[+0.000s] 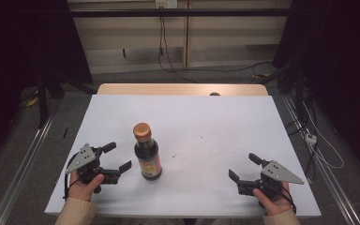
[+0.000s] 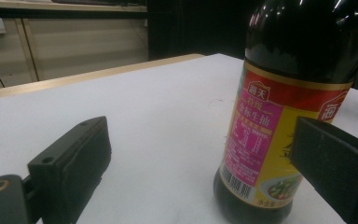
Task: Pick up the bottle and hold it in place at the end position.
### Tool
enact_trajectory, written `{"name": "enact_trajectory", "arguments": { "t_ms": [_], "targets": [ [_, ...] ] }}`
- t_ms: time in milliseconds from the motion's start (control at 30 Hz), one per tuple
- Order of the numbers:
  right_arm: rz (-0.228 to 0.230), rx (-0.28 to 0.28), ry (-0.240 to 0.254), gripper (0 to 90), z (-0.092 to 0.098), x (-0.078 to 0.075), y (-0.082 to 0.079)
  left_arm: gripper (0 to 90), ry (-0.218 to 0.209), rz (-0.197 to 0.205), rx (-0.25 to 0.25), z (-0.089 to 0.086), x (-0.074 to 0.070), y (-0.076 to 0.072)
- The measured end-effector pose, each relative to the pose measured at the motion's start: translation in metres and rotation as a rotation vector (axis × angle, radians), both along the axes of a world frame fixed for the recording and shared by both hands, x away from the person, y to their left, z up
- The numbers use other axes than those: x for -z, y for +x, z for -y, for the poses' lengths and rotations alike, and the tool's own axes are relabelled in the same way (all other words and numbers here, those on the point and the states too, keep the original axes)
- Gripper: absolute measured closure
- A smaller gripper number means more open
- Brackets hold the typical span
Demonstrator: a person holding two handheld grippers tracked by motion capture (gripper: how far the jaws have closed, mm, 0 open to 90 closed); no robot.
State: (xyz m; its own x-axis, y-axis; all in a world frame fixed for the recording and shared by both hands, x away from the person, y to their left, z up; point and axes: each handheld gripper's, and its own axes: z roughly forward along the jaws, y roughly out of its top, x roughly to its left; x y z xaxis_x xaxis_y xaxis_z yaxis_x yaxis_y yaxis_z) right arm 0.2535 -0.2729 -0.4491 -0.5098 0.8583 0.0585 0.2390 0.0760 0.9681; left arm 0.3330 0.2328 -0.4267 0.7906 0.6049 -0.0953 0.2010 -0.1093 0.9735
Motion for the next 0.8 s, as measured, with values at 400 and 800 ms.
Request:
{"name": "enact_trajectory", "arguments": {
  "t_ms": [400,800],
  "targets": [
    [0.003,-0.002,-0.003,3.4,0.000,0.000,0.000,4.8,-0.016,0.013,0.033,0.007,-0.004,-0.002],
    [0.001,-0.004,-0.009,3.6,-0.001,0.000,0.000,1.1,-0.021,0.034,0.051,0.018,-0.011,-0.003]
  ]
}}
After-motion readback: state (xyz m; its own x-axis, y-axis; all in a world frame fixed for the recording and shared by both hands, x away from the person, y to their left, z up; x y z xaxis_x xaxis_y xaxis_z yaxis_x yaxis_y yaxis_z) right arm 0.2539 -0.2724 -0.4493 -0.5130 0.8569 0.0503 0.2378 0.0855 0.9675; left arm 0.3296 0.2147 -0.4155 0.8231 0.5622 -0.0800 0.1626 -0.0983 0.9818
